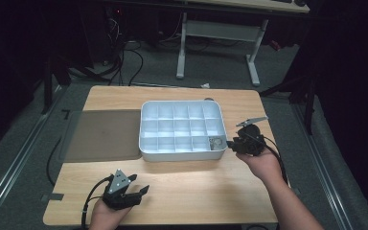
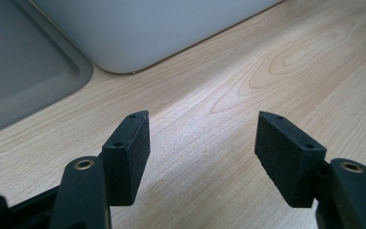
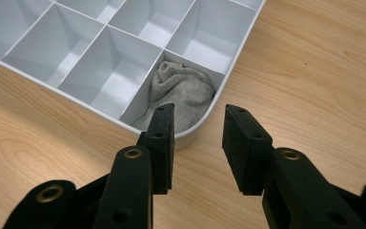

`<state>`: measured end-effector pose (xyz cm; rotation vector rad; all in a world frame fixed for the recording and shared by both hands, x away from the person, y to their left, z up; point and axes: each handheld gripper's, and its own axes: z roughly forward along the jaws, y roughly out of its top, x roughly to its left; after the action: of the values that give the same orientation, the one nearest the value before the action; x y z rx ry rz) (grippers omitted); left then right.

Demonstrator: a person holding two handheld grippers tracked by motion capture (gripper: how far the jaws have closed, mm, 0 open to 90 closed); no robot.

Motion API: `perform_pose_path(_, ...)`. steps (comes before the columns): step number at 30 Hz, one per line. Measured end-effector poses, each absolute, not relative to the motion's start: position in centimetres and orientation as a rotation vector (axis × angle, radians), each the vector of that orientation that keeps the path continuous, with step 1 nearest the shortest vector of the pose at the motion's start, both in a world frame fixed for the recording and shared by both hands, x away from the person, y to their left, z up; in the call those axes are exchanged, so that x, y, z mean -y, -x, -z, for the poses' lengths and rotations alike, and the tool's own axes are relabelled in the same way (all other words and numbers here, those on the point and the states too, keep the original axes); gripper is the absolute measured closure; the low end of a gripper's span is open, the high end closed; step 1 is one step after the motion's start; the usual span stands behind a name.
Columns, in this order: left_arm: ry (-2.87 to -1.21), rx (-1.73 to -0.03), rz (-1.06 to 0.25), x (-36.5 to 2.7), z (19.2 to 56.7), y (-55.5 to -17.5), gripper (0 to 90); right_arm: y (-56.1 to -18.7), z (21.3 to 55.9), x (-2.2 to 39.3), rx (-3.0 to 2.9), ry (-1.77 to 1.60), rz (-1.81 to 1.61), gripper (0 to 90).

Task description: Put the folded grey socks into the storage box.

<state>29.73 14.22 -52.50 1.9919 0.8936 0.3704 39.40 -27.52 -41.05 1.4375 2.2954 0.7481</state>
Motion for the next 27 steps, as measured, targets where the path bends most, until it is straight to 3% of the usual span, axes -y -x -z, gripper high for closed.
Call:
perform_pose_path(2, -1.995, -0.888, -0.376, -14.2, 52.5, -29.7, 36.9, -39.0, 41.3, 27.9, -2.285, -1.46, -0.746, 61.3)
perform_pose_path(27, -1.982, -0.892, -0.38, -13.9, 52.2, -29.1, 32.2, -32.5, 46.7, 28.4, -2.185, -1.343, -0.987, 54.8)
